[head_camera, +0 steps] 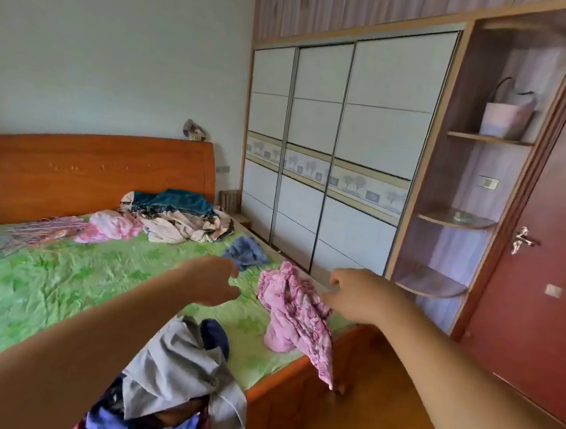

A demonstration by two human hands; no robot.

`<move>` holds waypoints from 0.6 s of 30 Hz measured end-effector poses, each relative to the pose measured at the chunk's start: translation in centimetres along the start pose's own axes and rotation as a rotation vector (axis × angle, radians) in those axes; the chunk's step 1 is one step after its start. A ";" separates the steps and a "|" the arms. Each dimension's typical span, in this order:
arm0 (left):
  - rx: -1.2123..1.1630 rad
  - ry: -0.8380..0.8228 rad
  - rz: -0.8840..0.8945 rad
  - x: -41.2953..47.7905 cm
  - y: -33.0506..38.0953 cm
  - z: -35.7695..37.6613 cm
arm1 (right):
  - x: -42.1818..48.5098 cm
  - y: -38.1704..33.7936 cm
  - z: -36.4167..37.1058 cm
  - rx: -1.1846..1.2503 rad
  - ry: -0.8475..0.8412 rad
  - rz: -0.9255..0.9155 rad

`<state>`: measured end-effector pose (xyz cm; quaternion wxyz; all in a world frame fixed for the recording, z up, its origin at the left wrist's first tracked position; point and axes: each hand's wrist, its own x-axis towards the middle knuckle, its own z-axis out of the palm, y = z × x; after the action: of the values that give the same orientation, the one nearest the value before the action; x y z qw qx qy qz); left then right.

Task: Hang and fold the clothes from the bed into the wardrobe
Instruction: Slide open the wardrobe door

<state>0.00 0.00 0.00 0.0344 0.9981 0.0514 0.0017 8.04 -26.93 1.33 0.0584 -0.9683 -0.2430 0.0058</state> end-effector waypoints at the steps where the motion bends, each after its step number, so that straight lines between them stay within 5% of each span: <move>1: -0.005 -0.020 0.017 0.8 1.5 0.6 | -0.4 1.5 0.2 -0.011 -0.002 0.016; 18: -0.023 -0.151 0.164 15.1 22.9 11.1 | -0.3 26.1 5.8 0.011 -0.137 0.189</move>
<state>17.46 -21.97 -9.50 0.0495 0.9958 -0.0331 -0.0701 19.78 -49.28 -7.49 0.0460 -0.9839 -0.1538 0.0785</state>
